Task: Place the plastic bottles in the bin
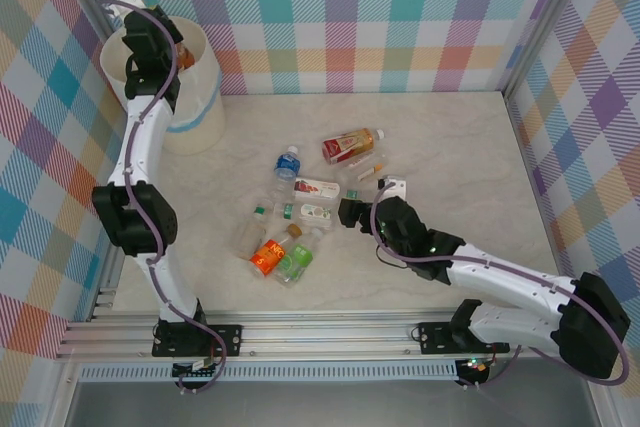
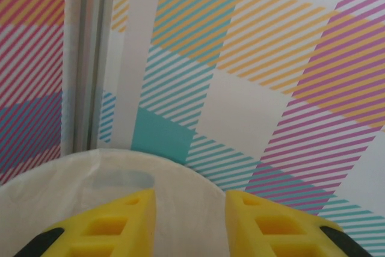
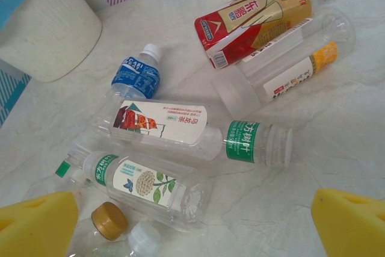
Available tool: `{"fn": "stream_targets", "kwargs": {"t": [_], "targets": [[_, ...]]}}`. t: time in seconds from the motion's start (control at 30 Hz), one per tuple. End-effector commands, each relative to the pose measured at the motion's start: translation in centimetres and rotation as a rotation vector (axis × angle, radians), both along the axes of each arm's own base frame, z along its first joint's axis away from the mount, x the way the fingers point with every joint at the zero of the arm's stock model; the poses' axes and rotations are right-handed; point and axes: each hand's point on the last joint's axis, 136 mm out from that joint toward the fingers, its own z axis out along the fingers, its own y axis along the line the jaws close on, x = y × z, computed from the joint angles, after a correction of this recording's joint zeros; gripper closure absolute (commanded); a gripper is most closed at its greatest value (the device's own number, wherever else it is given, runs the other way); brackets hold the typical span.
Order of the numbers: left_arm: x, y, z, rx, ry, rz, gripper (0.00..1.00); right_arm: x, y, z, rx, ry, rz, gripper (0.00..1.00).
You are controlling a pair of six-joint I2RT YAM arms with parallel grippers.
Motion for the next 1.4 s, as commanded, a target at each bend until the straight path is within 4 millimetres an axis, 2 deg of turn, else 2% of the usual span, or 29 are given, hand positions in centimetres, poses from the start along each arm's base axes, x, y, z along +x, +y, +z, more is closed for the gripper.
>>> {"fn": "stream_targets", "kwargs": {"t": [0.0, 0.03, 0.1, 0.3, 0.37, 0.57, 0.67, 0.9, 1.03, 1.23, 1.37], "targets": [[0.5, 0.7, 0.0, -0.052, 0.01, -0.026, 0.51, 0.4, 1.0, 1.6, 0.017, -0.027, 0.035, 0.0], [0.6, 0.6, -0.2, -0.057, 0.027, -0.033, 0.36, 0.5, 1.1, 1.7, 0.019, -0.029, 0.035, 0.0], [0.4, 0.5, -0.1, -0.066, 0.055, -0.037, 0.22, 0.5, 1.1, 1.5, 0.016, -0.026, 0.034, 0.0], [-0.4, -0.8, 1.0, -0.082, 0.081, -0.111, 0.07, 0.6, 1.2, 1.4, 0.01, -0.027, 0.036, 0.0], [-0.8, -1.5, 0.6, -0.088, 0.111, -0.15, 0.0, 0.6, 1.3, 1.3, 0.01, -0.026, 0.037, 0.0], [-2.2, -3.4, 0.4, -0.129, 0.083, -0.253, 0.0, 0.6, 1.4, 1.0, 0.004, -0.018, 0.041, 0.0], [-3.0, -5.1, 0.5, -0.144, 0.074, -0.326, 0.0, 0.6, 1.3, 0.9, -0.001, -0.015, 0.039, 0.0], [-6.3, -8.8, 2.5, -0.187, 0.069, -0.463, 0.0, 0.7, 1.3, 0.4, -0.003, -0.005, 0.031, 0.0], [-7.5, -10.7, 2.6, -0.224, 0.048, -0.512, 0.0, 0.9, 1.5, 0.2, 0.002, 0.004, 0.022, 0.0], [-9.0, -14.1, 0.6, -0.226, 0.113, -0.591, 0.0, 1.0, 1.7, -0.1, 0.001, 0.026, 0.013, 0.0], [-10.4, -18.3, -1.9, -0.173, 0.208, -0.759, 0.0, 0.9, 1.5, -0.3, -0.007, 0.035, 0.011, 0.0]]}}
